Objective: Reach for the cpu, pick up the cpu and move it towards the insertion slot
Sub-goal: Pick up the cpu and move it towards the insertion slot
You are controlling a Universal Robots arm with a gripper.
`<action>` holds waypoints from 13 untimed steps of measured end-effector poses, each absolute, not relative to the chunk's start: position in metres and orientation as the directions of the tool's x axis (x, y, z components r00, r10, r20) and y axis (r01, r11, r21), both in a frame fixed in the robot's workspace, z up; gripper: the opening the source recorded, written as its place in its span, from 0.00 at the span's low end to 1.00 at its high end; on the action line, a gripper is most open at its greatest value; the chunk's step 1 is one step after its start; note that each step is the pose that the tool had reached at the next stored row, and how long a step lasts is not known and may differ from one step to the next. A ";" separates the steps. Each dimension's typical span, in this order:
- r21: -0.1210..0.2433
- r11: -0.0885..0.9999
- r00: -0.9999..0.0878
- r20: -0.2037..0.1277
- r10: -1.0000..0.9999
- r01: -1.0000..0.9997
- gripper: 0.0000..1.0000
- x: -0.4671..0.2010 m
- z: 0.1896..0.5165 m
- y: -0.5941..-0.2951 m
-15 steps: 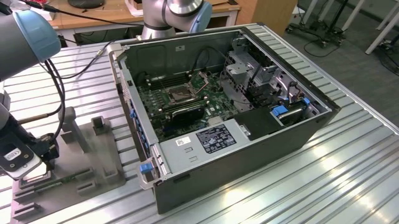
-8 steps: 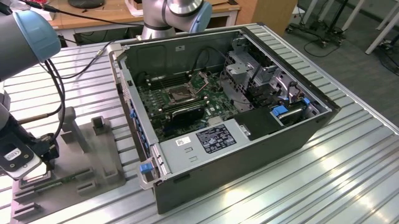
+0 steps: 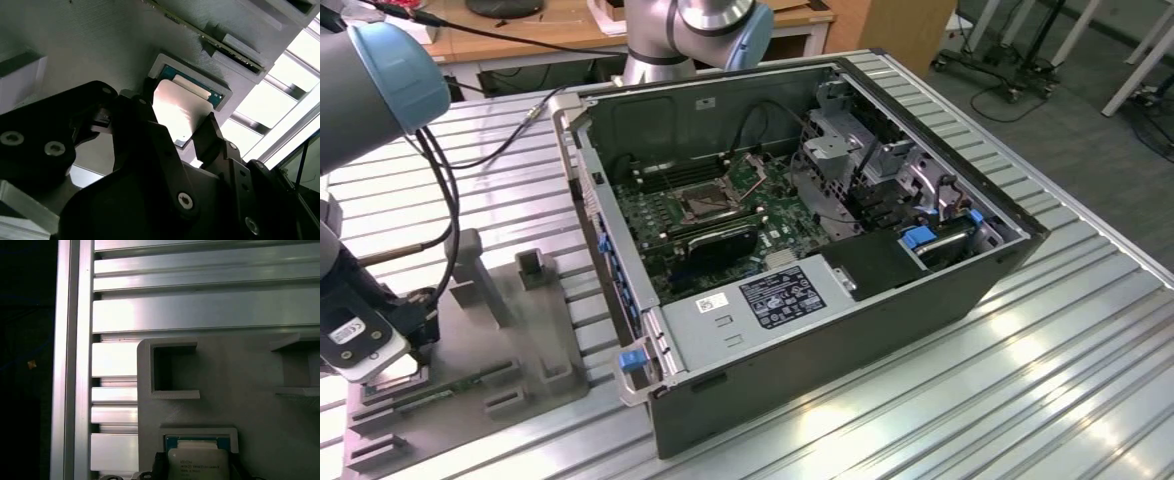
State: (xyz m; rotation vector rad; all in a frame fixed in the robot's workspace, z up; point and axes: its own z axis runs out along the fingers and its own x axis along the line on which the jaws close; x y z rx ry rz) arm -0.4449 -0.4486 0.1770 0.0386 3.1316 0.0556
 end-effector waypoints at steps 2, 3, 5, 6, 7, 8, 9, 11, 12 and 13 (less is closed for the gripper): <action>0.036 0.999 -1.000 -0.009 0.025 0.024 0.55 -0.445 0.177 -0.449; 0.036 0.999 -1.000 -0.009 0.025 0.024 0.55 -0.445 0.177 -0.449; 0.036 0.999 -1.000 -0.009 0.025 0.024 0.55 -0.445 0.177 -0.449; 0.036 0.999 -1.000 -0.009 0.025 0.024 0.55 -0.445 0.177 -0.449; 0.036 0.999 -1.000 -0.009 0.025 0.024 0.55 -0.445 0.177 -0.449; 0.036 0.999 -1.000 -0.009 0.025 0.024 0.55 -0.445 0.177 -0.449; 0.036 0.999 -1.000 -0.009 0.025 0.024 0.55 -0.445 0.177 -0.449; 0.036 0.999 -1.000 -0.009 0.025 0.024 0.55 -0.445 0.177 -0.449; 0.036 0.999 -1.000 -0.009 0.025 0.024 0.55 -0.445 0.177 -0.449; 0.036 0.999 -1.000 -0.009 0.025 0.024 0.55 -0.445 0.177 -0.449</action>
